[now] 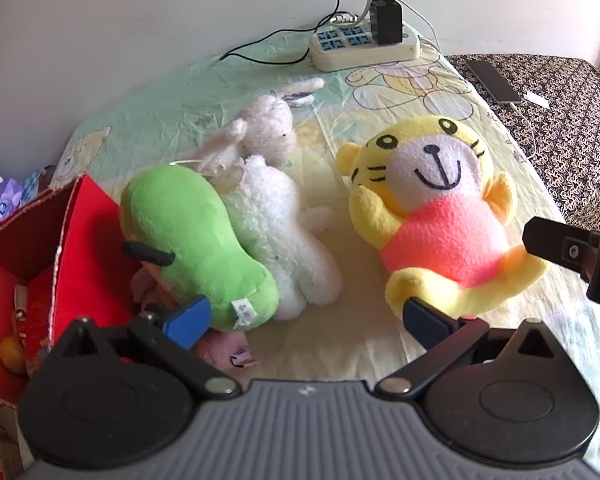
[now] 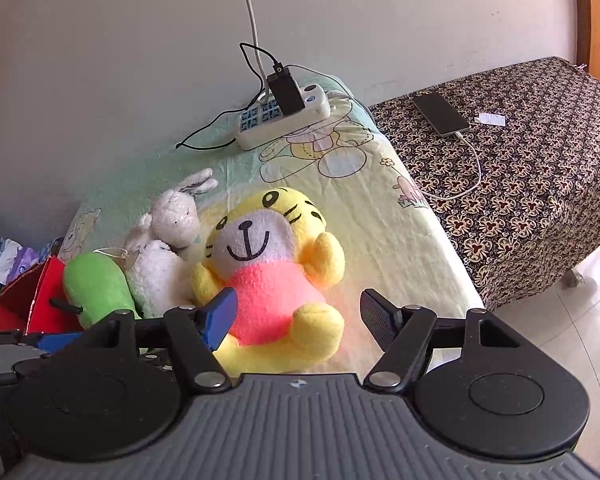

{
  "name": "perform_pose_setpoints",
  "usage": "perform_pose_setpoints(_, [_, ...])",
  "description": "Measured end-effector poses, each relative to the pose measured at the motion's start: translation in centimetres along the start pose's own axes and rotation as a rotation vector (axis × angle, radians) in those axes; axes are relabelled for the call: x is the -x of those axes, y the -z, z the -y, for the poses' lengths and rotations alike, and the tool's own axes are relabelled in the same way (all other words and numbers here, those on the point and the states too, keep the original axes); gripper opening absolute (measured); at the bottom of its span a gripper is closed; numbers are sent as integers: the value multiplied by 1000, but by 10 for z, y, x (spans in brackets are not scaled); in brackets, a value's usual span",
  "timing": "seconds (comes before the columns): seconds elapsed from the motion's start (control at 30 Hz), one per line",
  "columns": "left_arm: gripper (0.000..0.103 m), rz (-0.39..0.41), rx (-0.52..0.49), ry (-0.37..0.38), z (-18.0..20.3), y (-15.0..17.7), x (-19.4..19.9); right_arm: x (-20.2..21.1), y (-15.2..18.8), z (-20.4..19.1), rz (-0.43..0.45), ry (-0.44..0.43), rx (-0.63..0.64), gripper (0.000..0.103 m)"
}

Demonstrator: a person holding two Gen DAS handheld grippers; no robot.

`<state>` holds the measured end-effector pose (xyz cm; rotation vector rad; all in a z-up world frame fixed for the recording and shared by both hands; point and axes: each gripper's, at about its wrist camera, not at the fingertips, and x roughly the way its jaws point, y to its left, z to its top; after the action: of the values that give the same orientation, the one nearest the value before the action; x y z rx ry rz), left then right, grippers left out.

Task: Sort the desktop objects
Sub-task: 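Move the right gripper toward the yellow tiger plush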

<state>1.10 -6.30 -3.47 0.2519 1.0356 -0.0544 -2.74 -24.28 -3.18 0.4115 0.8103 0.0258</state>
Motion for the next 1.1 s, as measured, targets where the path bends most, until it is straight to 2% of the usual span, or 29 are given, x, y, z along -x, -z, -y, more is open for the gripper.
perform_pose_setpoints(0.1, [102, -4, -5, 17, 2, -1, -3, -3, -2, 4, -2, -13, -13, 72])
perform_pose_setpoints(0.23, [103, -21, 13, 140, 3, -3, -4, -8, -4, 9, -7, -53, -24, 72])
perform_pose_setpoints(0.4, [102, -36, 9, 194, 15, -6, -12, -17, -9, 22, -16, -104, -69, 70])
perform_pose_setpoints(0.5, [102, -61, -1, 300, 20, -8, -19, -27, -11, 30, -32, -131, -104, 67])
perform_pose_setpoints(0.7, [102, -29, 49, 386, 19, -21, -33, -50, -20, 37, -49, -216, -134, 67])
perform_pose_setpoints(0.77, [101, -33, 52, 387, 20, -26, -42, -58, -23, 37, -53, -222, -133, 67])
perform_pose_setpoints(0.83, [101, -59, 61, 429, 20, -31, -54, -67, -26, 38, -58, -225, -133, 67])
perform_pose_setpoints(0.97, [92, -111, 79, 496, 21, -35, -72, -86, -28, 39, -93, -209, -117, 71])
perform_pose_setpoints(1.1, [89, -103, 68, 515, 25, -36, -76, -98, -26, 48, -98, -218, -153, 76])
